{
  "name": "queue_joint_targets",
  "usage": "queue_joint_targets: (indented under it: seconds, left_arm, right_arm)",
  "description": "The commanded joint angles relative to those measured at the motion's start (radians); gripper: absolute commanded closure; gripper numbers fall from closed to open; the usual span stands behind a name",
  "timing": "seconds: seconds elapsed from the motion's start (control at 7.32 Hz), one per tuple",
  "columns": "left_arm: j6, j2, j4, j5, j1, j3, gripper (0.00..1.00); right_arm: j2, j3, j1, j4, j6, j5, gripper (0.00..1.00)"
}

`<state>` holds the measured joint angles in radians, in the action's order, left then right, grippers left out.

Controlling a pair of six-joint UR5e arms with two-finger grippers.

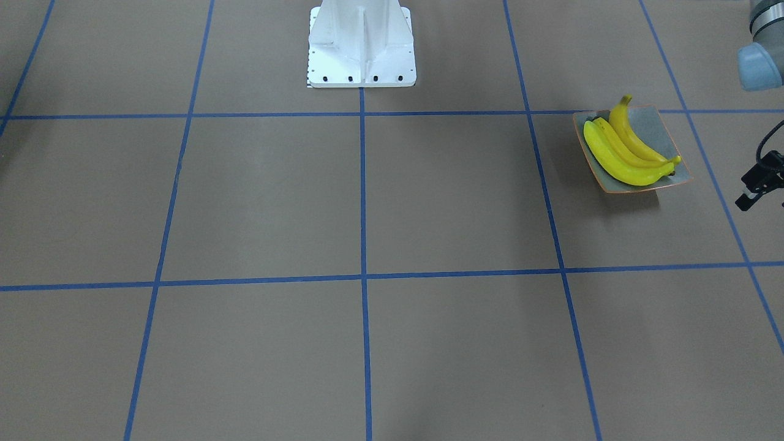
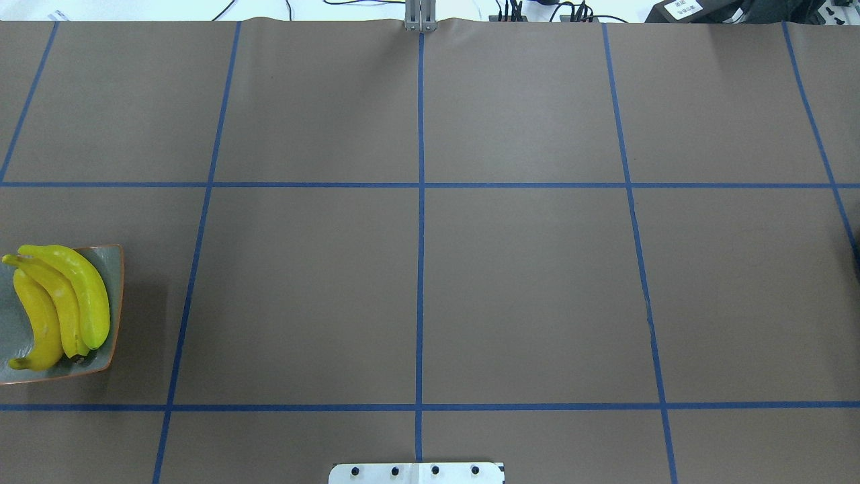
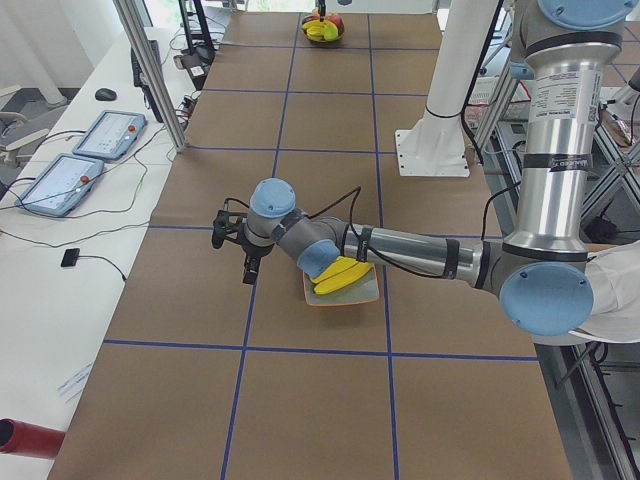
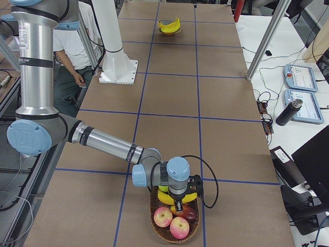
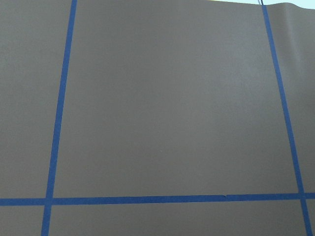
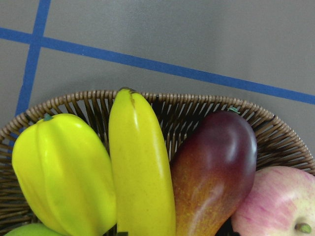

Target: Transfer all bananas from basket to plate

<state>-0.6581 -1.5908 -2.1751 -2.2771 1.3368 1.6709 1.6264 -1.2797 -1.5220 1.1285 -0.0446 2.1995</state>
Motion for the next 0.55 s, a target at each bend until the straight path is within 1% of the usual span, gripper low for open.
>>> queue_joint_targets:
  seconds: [0.0,0.41]
  left_arm:
    - [0.0,0.005,0.0,-0.002,0.002,0.012,0.01]
    - [0.0,0.006,0.0,-0.002,0.004,0.013,0.01]
  right_arm:
    - [-0.019,0.012,0.026,-0.004,0.063,0.008,0.3]
    - [-0.019,0.031,0.031,-0.007,0.063,0.008,0.3]
